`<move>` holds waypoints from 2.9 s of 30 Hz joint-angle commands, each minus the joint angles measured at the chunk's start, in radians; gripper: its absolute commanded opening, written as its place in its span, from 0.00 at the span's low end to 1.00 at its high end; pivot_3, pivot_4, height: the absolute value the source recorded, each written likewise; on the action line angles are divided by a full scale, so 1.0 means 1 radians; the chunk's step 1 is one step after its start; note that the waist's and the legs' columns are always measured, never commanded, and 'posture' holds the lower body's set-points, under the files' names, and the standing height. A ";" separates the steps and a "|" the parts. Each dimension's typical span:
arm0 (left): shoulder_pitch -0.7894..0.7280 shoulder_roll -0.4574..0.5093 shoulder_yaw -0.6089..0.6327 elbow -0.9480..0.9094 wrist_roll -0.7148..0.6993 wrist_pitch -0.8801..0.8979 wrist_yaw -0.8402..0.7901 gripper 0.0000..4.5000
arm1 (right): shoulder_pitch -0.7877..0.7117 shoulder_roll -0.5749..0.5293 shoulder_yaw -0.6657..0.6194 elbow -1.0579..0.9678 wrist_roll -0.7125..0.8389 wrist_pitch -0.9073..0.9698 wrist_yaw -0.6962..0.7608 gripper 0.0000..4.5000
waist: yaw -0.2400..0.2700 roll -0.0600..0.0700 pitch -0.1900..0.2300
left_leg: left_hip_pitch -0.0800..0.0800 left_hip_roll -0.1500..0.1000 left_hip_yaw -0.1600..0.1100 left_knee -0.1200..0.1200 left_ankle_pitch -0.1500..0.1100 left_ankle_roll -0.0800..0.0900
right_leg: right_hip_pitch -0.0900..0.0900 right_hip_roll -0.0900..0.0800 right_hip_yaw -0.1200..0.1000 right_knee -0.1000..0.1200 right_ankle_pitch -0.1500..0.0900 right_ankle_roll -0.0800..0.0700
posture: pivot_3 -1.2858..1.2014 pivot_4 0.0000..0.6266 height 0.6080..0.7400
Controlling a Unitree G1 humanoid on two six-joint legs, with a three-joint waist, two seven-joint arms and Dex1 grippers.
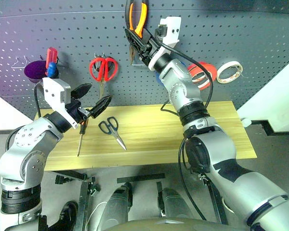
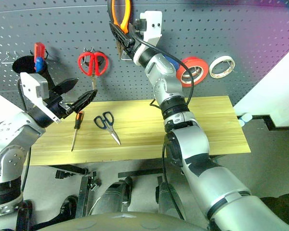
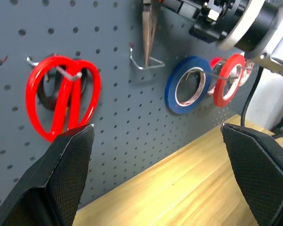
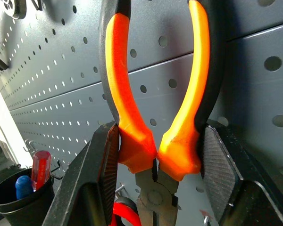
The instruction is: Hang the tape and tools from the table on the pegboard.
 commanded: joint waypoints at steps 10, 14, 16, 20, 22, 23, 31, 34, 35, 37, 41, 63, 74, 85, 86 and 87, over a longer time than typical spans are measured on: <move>0.003 0.004 0.013 -0.037 -0.018 -0.003 0.007 1.00 | -0.074 -0.054 -0.031 0.047 -0.035 -0.066 -0.010 0.46 | 0.003 0.000 0.000 | 0.000 0.000 0.000 0.000 0.000 0.000 | 0.000 0.000 0.000 0.000 0.000 -0.001 | 0.55 0.26 1.00; 0.004 0.002 0.010 -0.036 -0.019 -0.003 0.006 1.00 | -0.069 -0.058 -0.026 0.065 -0.067 -0.112 -0.045 0.46 | 0.006 0.000 0.000 | 0.004 0.000 0.000 0.000 0.000 0.000 | 0.004 0.000 0.000 0.000 0.000 -0.001 | 0.55 0.26 1.00; 0.005 0.002 0.011 -0.038 -0.019 -0.003 0.005 1.00 | -0.066 -0.057 -0.027 0.077 -0.076 -0.123 -0.056 0.46 | 0.009 0.000 0.000 | 0.010 0.000 0.000 -0.001 0.000 0.000 | 0.010 0.000 0.000 -0.001 0.000 -0.001 | 0.55 0.25 1.00; 0.011 0.004 0.014 -0.042 -0.023 0.002 0.007 1.00 | -0.065 -0.054 -0.024 0.087 -0.097 -0.160 -0.066 0.46 | 0.021 0.000 0.000 | 0.015 0.000 -0.001 -0.002 -0.002 0.003 | 0.015 0.000 0.000 -0.002 0.001 -0.001 | 0.55 0.26 1.00; 0.016 0.004 0.014 -0.047 -0.024 0.002 0.008 1.00 | -0.074 -0.058 -0.023 0.097 -0.109 -0.171 -0.079 0.46 | 0.023 0.000 0.000 | 0.015 0.000 -0.001 -0.002 -0.002 0.003 | 0.014 0.000 0.000 -0.002 0.001 -0.002 | 0.55 0.26 1.00; 0.018 0.005 0.014 -0.048 -0.026 0.002 0.009 1.00 | -0.077 -0.060 -0.023 0.101 -0.115 -0.175 -0.085 0.46 | 0.024 0.000 0.000 | 0.015 0.000 -0.001 -0.002 -0.002 0.002 | 0.014 0.001 -0.001 -0.002 0.001 -0.002 | 0.55 0.26 1.00; 0.031 0.009 0.019 -0.060 -0.036 0.007 0.013 1.00 | -0.077 -0.063 -0.026 0.124 -0.139 -0.196 -0.106 0.46 | 0.026 0.000 0.000 | 0.016 0.000 -0.002 -0.002 -0.001 0.002 | 0.015 0.001 -0.001 -0.002 0.001 -0.002 | 0.55 0.26 1.00; 0.031 0.010 0.019 -0.063 -0.038 0.011 0.013 1.00 | -0.066 -0.067 -0.015 0.131 -0.162 -0.222 -0.115 0.46 | 0.027 0.000 0.000 | 0.016 0.000 -0.003 -0.002 -0.002 0.003 | 0.016 0.001 -0.001 -0.002 0.001 -0.003 | 0.55 0.27 1.00; 0.029 0.009 0.019 -0.064 -0.040 0.014 0.014 1.00 | -0.059 -0.065 -0.017 0.134 -0.162 -0.227 -0.113 0.46 | 0.027 0.000 0.000 | 0.016 0.000 -0.003 -0.002 -0.002 0.003 | 0.016 0.001 -0.001 -0.002 0.001 -0.003 | 0.55 0.27 1.00; 0.032 0.009 0.020 -0.069 -0.043 0.017 0.015 1.00 | -0.040 -0.062 -0.014 0.146 -0.176 -0.248 -0.121 0.46 | 0.028 0.000 0.000 | 0.016 0.000 -0.003 -0.002 -0.002 0.003 | 0.016 0.001 -0.001 -0.002 0.001 -0.003 | 0.55 0.27 1.00; 0.043 0.014 0.023 -0.079 -0.049 0.025 0.018 1.00 | -0.029 -0.060 -0.013 0.158 -0.197 -0.288 -0.144 0.46 | 0.029 0.000 0.000 | 0.016 0.000 -0.003 -0.002 -0.002 0.003 | 0.016 0.001 -0.001 -0.002 0.001 -0.003 | 0.55 0.28 1.00; 0.056 0.025 0.025 -0.090 -0.066 0.044 0.025 1.00 | 0.046 -0.030 0.018 0.159 -0.256 -0.343 -0.208 0.46 | 0.027 0.002 0.001 | 0.016 0.001 -0.004 -0.005 -0.002 0.003 | 0.016 0.001 -0.002 -0.004 0.001 -0.004 | 0.56 0.32 1.00; 0.063 0.026 0.024 -0.087 -0.064 0.045 0.024 1.00 | 0.067 -0.014 0.037 0.151 -0.259 -0.327 -0.192 0.94 | 0.025 0.003 0.002 | 0.017 0.001 -0.004 -0.006 -0.002 0.003 | 0.016 0.001 -0.002 -0.004 0.001 -0.004 | 0.56 0.33 1.00; 0.063 0.025 0.021 -0.086 -0.065 0.043 0.024 1.00 | 0.072 -0.020 0.034 0.138 -0.250 -0.319 -0.195 1.00 | 0.026 0.003 0.002 | 0.020 0.001 -0.004 -0.007 -0.001 0.004 | 0.019 0.001 -0.001 -0.005 0.001 -0.005 | 0.55 0.33 1.00; 0.063 0.025 0.021 -0.087 -0.066 0.045 0.024 1.00 | 0.073 -0.023 0.027 0.127 -0.240 -0.315 -0.189 1.00 | 0.025 0.003 0.002 | 0.020 0.001 -0.004 -0.007 -0.001 0.004 | 0.019 0.001 -0.001 -0.005 0.001 -0.005 | 0.55 0.33 1.00; 0.064 0.024 0.021 -0.088 -0.067 0.045 0.024 1.00 | 0.074 -0.025 0.023 0.119 -0.234 -0.312 -0.184 1.00 | 0.026 0.003 0.002 | 0.020 0.001 -0.004 -0.007 -0.001 0.004 | 0.019 0.001 -0.001 -0.005 0.001 -0.005 | 0.55 0.33 1.00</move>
